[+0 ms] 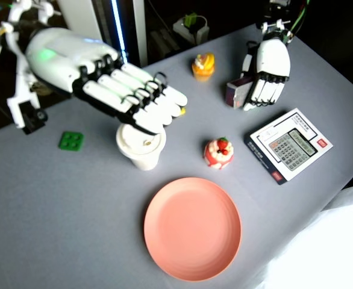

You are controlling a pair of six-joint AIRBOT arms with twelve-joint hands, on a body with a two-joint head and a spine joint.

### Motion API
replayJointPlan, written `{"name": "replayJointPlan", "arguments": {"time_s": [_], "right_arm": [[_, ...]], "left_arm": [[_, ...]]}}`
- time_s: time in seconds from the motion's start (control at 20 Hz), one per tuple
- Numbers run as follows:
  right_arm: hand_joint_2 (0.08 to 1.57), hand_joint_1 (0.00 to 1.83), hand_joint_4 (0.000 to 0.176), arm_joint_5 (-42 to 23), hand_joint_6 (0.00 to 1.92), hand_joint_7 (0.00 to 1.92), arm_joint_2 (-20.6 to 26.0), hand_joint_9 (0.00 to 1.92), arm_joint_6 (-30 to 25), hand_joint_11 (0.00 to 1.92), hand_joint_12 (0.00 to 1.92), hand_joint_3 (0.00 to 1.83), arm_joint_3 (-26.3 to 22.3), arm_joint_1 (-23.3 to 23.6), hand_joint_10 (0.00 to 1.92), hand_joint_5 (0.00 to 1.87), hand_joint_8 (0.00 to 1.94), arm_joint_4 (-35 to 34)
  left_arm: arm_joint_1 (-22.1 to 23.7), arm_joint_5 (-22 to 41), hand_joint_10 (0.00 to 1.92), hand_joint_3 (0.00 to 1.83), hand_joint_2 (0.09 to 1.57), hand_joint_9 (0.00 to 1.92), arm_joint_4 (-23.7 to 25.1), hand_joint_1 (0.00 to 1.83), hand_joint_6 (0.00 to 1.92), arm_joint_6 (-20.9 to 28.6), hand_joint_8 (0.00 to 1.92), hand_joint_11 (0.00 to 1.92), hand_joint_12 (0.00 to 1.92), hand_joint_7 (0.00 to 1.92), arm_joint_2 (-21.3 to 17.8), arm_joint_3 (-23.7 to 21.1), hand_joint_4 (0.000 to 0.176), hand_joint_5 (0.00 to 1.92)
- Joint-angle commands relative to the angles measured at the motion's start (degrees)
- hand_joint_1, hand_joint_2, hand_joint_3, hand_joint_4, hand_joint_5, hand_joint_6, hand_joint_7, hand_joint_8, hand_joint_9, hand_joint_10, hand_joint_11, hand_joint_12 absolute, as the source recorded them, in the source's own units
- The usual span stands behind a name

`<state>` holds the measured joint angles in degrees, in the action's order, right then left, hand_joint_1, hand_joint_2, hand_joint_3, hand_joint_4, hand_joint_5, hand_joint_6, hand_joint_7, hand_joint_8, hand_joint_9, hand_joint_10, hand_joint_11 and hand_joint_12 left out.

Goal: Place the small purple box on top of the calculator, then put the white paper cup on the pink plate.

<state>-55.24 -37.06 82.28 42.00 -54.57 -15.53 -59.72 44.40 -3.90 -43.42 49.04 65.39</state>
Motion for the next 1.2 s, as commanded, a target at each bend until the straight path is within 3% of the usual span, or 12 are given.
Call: {"name": "replayJointPlan", "arguments": {"time_s": [0.0, 0.1, 0.25, 0.35, 0.4, 0.75, 0.8, 0.85, 0.95, 1.05, 1.1, 1.15], "right_arm": [[1.29, 0.29, 0.000, -7.2, 0.00, 0.00, 0.0, 0.00, 0.1, 0.00, 0.00, 0.00, 0.0, 0.4, 0.00, 0.00, 0.00, 0.4], [1.28, 0.28, 0.000, -7.2, 0.00, 0.00, 0.0, 0.00, 0.1, 0.00, 0.00, 0.00, 0.0, 0.4, 0.00, 0.00, 0.00, 0.4], [1.28, 0.30, 0.000, -7.3, 0.00, 0.00, 0.0, 0.00, 0.1, 0.00, 0.00, 0.00, 0.0, 0.4, 0.00, 0.00, 0.00, 0.4], [1.28, 0.30, 0.000, -7.3, 0.00, 0.00, 0.0, 0.00, 0.1, 0.00, 0.00, 0.00, 0.0, 0.4, 0.00, 0.00, 0.00, 0.4], [1.29, 0.29, 0.000, -7.4, 0.00, 0.00, 0.0, 0.00, 0.1, 0.00, 0.00, 0.00, 0.0, 0.4, 0.00, 0.00, 0.00, 0.4], [1.28, 0.29, 0.000, -7.5, 0.00, 0.00, -0.1, 0.00, 0.1, 0.00, 0.00, 0.00, 0.0, 0.1, 0.00, 0.00, 0.00, 0.3], [1.27, 0.28, 0.000, -7.5, 0.00, 0.00, -0.1, 0.00, 0.1, 0.00, 0.00, 0.00, 0.0, 0.1, 0.00, 0.00, 0.00, 0.3], [1.27, 0.28, 0.000, -7.5, 0.00, 0.00, -0.2, 0.00, 0.1, 0.00, 0.00, 0.00, 0.0, 0.1, 0.00, 0.00, 0.00, 0.3], [1.27, 0.30, 0.000, -7.5, 0.00, 0.00, -0.3, 0.00, 0.1, 0.00, 0.00, 0.00, 0.1, 0.0, 0.00, 0.00, 0.00, 0.3], [1.27, 0.27, 0.000, -7.5, 0.00, 0.00, -0.4, 0.00, 0.1, 0.00, 0.00, 0.00, 0.2, 0.0, 0.00, 0.00, 0.00, 0.3], [1.27, 0.26, 0.000, -7.5, 0.00, 0.00, -0.4, 0.00, 0.1, 0.00, 0.00, 0.00, 0.2, 0.0, 0.00, 0.00, 0.00, 0.3], [1.27, 0.26, 0.000, -7.5, 0.00, 0.00, -0.4, 0.00, 0.1, 0.00, 0.00, 0.00, 0.2, 0.0, 0.00, 0.00, 0.00, 0.3]], "left_arm": [[1.0, 8.5, 1.92, 0.00, 1.23, 1.01, -0.2, 1.10, 1.31, 0.3, 1.89, 1.12, 1.92, 0.82, -0.7, -0.6, 0.000, 0.76], [1.6, 11.9, 1.90, 0.00, 1.25, 0.91, -0.3, 1.18, 1.35, 0.3, 1.55, 0.99, 1.92, 0.74, -2.4, -1.5, 0.000, 0.71], [4.0, 13.7, 1.47, 0.00, 1.24, 0.88, -0.6, 1.21, 1.14, 0.3, 1.50, 0.84, 1.81, 0.83, -3.2, -1.0, 0.000, 0.70], [6.7, 13.3, 1.82, 0.00, 1.23, 1.05, -1.5, 1.13, 1.24, 0.2, 1.67, 1.12, 1.90, 0.89, -2.6, 0.8, 0.000, 0.76], [8.2, 12.6, 1.82, 0.00, 1.24, 1.02, -2.1, 1.19, 1.31, 0.2, 1.48, 1.08, 1.92, 0.79, -1.7, 2.2, 0.000, 0.74], [19.0, -0.7, 1.88, 0.00, 1.19, 1.01, -7.7, 1.14, 1.18, -0.4, 1.65, 1.13, 1.92, 0.87, 7.0, 15.6, 0.000, 0.84], [20.1, -2.2, 1.86, 0.01, 1.21, 0.93, -8.4, 1.20, 1.26, -0.5, 1.44, 1.05, 1.92, 0.80, 8.0, 17.1, 0.000, 0.77], [21.2, -4.0, 1.91, 0.00, 1.20, 0.95, -9.2, 1.14, 1.22, -1.6, 1.63, 1.10, 1.92, 0.82, 8.9, 18.3, 0.000, 0.81], [23.8, -9.3, 1.92, 0.01, 1.23, 0.88, -10.9, 1.20, 1.32, -3.3, 1.43, 1.03, 1.92, 0.76, 11.7, 22.3, 0.000, 0.74], [24.8, -12.3, 1.92, 0.00, 1.20, 1.10, -12.4, 1.13, 1.22, -4.5, 1.88, 1.24, 1.92, 0.87, 13.5, 24.8, 0.000, 0.81], [25.4, -14.4, 1.42, 0.00, 1.22, 0.85, -14.4, 1.21, 1.22, -7.1, 1.39, 0.84, 1.85, 0.86, 14.3, 25.7, 0.000, 0.70], [25.5, -15.2, 1.42, 0.00, 1.22, 0.85, -15.3, 1.21, 1.22, -8.2, 1.39, 0.84, 1.85, 0.86, 14.7, 26.2, 0.000, 0.70]]}}
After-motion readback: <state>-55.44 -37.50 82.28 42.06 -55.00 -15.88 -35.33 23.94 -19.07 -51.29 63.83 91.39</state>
